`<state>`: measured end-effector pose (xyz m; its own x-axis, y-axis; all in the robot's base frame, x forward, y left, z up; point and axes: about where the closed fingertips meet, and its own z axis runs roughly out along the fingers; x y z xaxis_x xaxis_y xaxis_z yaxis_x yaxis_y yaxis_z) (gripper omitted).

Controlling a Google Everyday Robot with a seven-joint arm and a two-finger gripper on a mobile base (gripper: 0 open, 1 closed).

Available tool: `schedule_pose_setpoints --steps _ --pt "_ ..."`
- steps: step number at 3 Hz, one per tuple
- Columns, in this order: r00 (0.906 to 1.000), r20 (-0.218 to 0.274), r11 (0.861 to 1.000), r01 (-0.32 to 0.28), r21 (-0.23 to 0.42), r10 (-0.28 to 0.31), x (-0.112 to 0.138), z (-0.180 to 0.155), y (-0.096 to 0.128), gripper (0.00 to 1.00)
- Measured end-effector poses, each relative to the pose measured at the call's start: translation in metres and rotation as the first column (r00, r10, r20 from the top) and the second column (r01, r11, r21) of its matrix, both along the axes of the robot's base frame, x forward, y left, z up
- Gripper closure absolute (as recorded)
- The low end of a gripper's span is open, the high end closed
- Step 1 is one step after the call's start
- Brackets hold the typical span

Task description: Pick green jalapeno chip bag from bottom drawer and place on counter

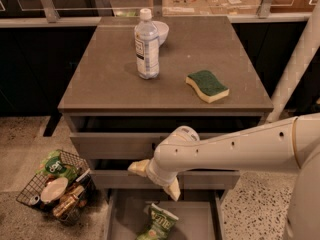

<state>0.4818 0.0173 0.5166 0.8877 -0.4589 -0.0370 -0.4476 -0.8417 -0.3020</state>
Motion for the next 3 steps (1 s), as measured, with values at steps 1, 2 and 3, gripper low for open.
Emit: schedule_pose_setpoints --steps 1,2,3 --pt "0.9982 -0.058 1.0 -0.015 -0.022 0.013 -0.031 -0.014 0.017 0.0" --pt "0.9949 -0.101 1.0 0.003 -0.026 -0.005 -0.056 -0.024 0.025 0.0" --pt "0.9949 -0.101 1.0 0.003 -0.026 -0.005 -0.056 -0.024 0.025 0.0"
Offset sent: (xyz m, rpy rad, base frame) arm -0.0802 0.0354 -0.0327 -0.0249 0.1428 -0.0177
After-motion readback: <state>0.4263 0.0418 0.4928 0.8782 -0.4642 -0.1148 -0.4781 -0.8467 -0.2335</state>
